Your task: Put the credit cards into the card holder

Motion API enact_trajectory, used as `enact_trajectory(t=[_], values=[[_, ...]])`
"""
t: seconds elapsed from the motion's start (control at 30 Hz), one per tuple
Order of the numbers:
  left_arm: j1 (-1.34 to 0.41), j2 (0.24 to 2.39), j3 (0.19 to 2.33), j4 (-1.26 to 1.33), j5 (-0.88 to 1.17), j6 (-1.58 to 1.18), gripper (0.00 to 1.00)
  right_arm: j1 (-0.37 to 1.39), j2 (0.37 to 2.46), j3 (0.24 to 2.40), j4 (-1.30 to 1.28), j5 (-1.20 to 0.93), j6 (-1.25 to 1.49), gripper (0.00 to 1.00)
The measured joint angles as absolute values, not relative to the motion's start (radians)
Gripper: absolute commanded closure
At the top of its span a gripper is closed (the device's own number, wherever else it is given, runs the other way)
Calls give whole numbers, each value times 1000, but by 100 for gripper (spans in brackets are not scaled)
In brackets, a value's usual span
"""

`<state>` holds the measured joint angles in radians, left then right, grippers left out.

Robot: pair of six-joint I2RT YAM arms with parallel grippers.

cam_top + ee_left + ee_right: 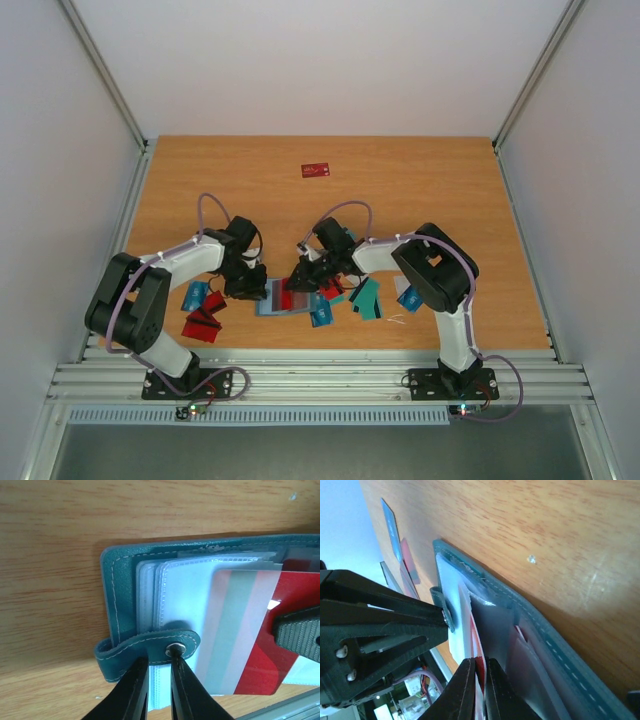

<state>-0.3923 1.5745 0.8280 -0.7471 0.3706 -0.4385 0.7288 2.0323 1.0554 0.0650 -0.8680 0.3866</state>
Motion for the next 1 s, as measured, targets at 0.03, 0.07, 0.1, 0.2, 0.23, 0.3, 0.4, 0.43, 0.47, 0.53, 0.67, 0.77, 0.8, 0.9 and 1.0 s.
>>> enact_trajectory(t=[0.03,0.07,0.1,0.2,0.23,0.3,0.4,0.43,0.47,0.53,0.67,0.77,0.8,0.9,1.0], values=[[-393,1573,829,-748,370,-439,82,729,2033,1058,55,-865,385,90],[-393,1571,830,-751,370,-439,82,729,2034,1064,36,-860,379,89],[-393,1568,831,-752,368,-440,81,730,2034,1071,15,-854,373,88],[-394,1547,840,-771,355,-442,78,732,2034,1090,-39,-841,353,86],[-394,1537,843,-778,350,-442,77,733,2034,1097,-60,-837,345,84],[-394,1512,851,-797,339,-443,70,733,2033,1102,-86,-830,334,80],[-394,1472,859,-822,318,-446,61,735,2024,1109,-123,-822,314,73],[-394,1460,859,-828,311,-448,60,735,2017,1110,-136,-816,309,71],[-394,1451,859,-835,305,-450,59,735,2010,1110,-151,-810,304,68],[-394,1442,856,-844,294,-459,59,735,2001,1112,-175,-802,294,64],[-394,1450,848,-848,283,-465,60,737,1998,1129,-215,-796,282,62],[-394,1474,840,-841,285,-467,60,743,1997,1145,-249,-787,271,61],[-394,1488,833,-837,289,-468,60,747,1997,1151,-262,-783,268,60],[-394,1520,826,-826,304,-468,60,761,1998,1176,-305,-771,260,60],[-394,1555,821,-805,327,-468,61,778,2005,1215,-355,-760,252,59]])
